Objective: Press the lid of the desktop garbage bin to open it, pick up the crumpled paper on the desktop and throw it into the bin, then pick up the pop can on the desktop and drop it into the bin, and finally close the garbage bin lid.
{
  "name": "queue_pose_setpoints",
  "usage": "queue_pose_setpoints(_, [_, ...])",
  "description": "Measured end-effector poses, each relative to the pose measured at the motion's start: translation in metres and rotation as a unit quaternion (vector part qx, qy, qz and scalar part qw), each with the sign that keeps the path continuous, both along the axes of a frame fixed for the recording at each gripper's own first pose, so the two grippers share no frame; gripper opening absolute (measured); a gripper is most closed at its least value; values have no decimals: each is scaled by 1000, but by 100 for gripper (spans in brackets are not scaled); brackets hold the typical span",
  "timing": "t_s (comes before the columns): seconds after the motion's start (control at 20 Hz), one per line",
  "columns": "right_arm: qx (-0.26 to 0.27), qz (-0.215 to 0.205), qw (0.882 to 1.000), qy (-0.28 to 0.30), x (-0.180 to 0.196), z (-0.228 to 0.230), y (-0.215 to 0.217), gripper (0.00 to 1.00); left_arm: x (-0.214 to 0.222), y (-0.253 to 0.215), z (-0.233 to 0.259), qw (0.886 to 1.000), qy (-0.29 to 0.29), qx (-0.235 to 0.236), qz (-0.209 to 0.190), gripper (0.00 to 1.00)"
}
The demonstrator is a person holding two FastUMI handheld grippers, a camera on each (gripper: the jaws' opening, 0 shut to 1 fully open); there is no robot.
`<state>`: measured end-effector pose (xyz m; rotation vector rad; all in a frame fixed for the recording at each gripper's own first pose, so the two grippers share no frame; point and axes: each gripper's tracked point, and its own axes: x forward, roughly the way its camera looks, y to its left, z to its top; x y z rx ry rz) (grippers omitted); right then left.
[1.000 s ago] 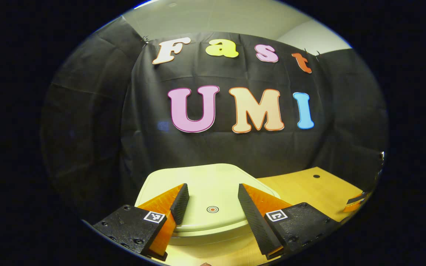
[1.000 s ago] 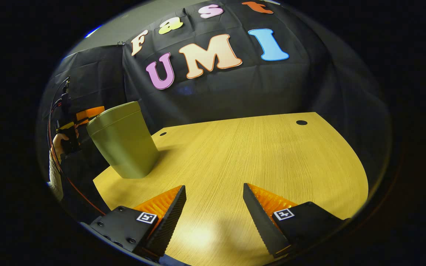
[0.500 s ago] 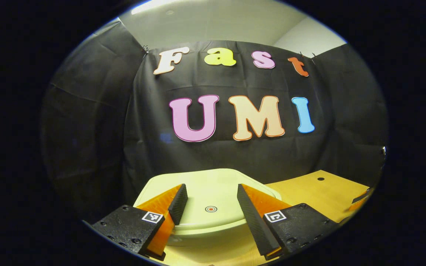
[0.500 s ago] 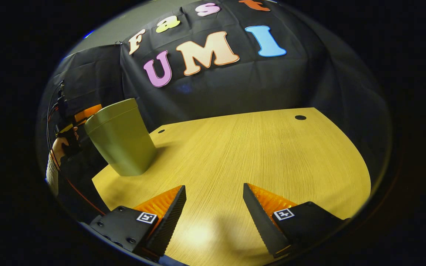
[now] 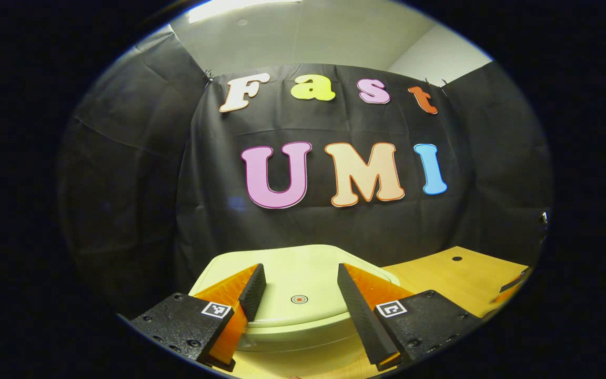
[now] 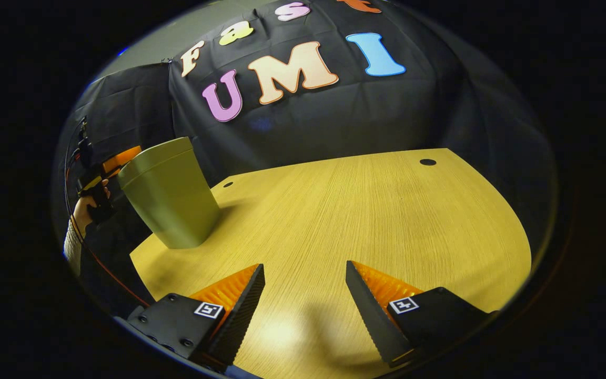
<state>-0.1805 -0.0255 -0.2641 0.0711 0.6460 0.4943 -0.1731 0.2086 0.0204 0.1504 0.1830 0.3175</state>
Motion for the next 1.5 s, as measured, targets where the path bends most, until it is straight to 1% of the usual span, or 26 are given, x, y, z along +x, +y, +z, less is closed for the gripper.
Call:
queue_pose_setpoints(0.05, [-2, 0, 1000, 1, -1, -2, 0, 98, 0, 0, 1, 1000, 6, 4, -1, 84])
queue_pose_setpoints(0.1, [-4, 0, 1000, 1, -2, -1, -1, 98, 0, 7, 3, 1000, 11, 15, 12, 84])
queue_pose_setpoints(0.15, [-6, -1, 1000, 1, -3, -1, -2, 98, 0, 11, 5, 999, 13, 27, 16, 86])
queue_pose_setpoints(0.2, [-7, -2, 1000, 1, -3, -1, -3, 98, 1, 10, 11, 999, 11, 37, 15, 84])
queue_pose_setpoints(0.4, [0, -7, 1000, 1, -3, 4, -4, 98, 13, -5, 33, 999, -12, 43, -4, 84])
queue_pose_setpoints(0.5, [-2, -13, 1000, -1, -1, 7, -5, 98, 21, -32, 45, 998, -21, 41, -32, 85])
queue_pose_setpoints(0.6, [-3, -20, 1000, -6, 3, 14, -4, 98, 36, -71, 60, 995, -42, 41, -74, 85])
queue_pose_setpoints(0.7, [-2, -25, 1000, -12, 5, 25, -2, 98, 54, -115, 62, 990, -55, 28, -124, 85])
queue_pose_setpoints(0.8, [-3, -34, 999, -22, 6, 36, -2, 98, 69, -161, 60, 983, -64, 7, -174, 85])
queue_pose_setpoints(0.9, [-2, -43, 998, -36, 9, 53, 0, 98, 85, -198, 51, 974, -69, -19, -215, 85])
queue_pose_setpoints(1.05, [-5, -46, 997, -63, 18, 85, 11, 98, 104, -232, 25, 965, -56, -64, -247, 86])
queue_pose_setpoints(1.15, [-10, -49, 995, -87, 29, 110, 21, 98, 118, -240, 12, 963, -53, -82, -251, 86])
queue_pose_setpoints(1.2, [-12, -49, 994, -99, 36, 123, 28, 98, 125, -240, 4, 963, -51, -84, -250, 86])
queue_pose_setpoints(1.35, [-17, -53, 989, -139, 63, 161, 49, 98, 145, -230, -18, 968, -43, -83, -234, 87])
queue_pose_setpoints(1.5, [-4, -60, 982, -176, 91, 196, 69, 98, 162, -221, -31, 971, -45, -98, -215, 87])
